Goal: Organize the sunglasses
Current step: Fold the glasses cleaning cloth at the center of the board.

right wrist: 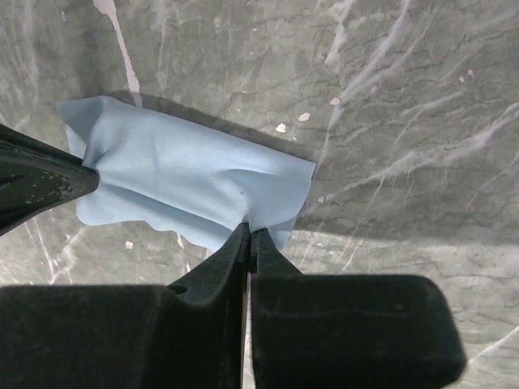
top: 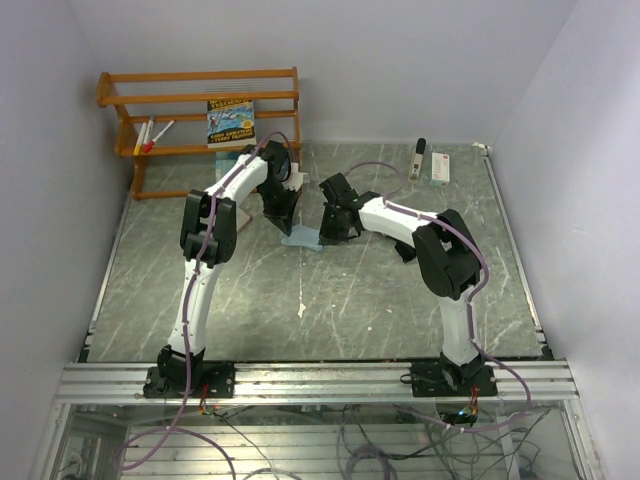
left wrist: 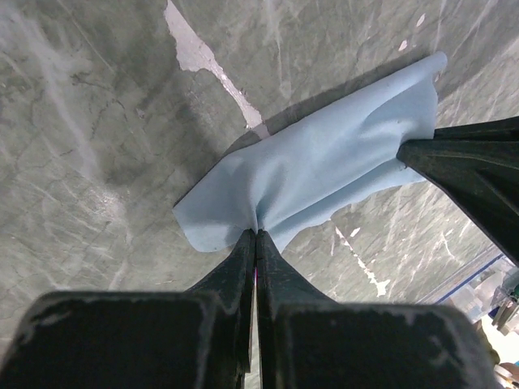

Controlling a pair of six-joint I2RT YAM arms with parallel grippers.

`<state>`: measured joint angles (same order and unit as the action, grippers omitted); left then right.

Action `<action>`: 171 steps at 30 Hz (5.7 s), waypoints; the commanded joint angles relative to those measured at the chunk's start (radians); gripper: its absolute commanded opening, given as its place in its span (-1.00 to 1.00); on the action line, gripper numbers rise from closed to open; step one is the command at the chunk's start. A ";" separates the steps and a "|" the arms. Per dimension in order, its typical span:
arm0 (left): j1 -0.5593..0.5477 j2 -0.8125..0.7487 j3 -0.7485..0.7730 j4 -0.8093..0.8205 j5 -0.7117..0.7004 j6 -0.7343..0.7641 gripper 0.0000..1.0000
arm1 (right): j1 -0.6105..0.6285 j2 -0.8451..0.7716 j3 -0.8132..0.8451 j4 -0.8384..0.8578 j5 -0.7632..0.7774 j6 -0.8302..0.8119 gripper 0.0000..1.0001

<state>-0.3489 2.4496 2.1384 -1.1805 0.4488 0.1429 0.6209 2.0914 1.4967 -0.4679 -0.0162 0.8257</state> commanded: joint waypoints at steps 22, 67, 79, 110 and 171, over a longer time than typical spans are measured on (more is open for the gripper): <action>0.014 -0.026 0.019 0.032 -0.101 0.018 -0.07 | -0.013 -0.054 -0.066 -0.049 0.047 -0.041 -0.45; 0.014 -0.047 0.006 0.082 -0.028 -0.023 0.23 | -0.034 -0.024 -0.037 -0.047 -0.078 -0.132 -0.40; 0.015 -0.058 -0.015 0.085 -0.017 -0.020 0.21 | -0.040 0.000 -0.043 -0.029 -0.064 -0.122 -0.30; 0.014 -0.051 -0.018 0.080 0.013 -0.022 0.14 | -0.061 0.016 -0.008 0.023 -0.072 -0.117 -0.41; 0.014 -0.035 0.011 0.074 0.043 -0.031 0.05 | -0.184 0.099 0.137 0.032 -0.194 -0.017 -1.00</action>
<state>-0.3416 2.4001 2.1155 -1.1072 0.4690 0.1192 0.4694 2.1445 1.5902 -0.4191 -0.1650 0.7795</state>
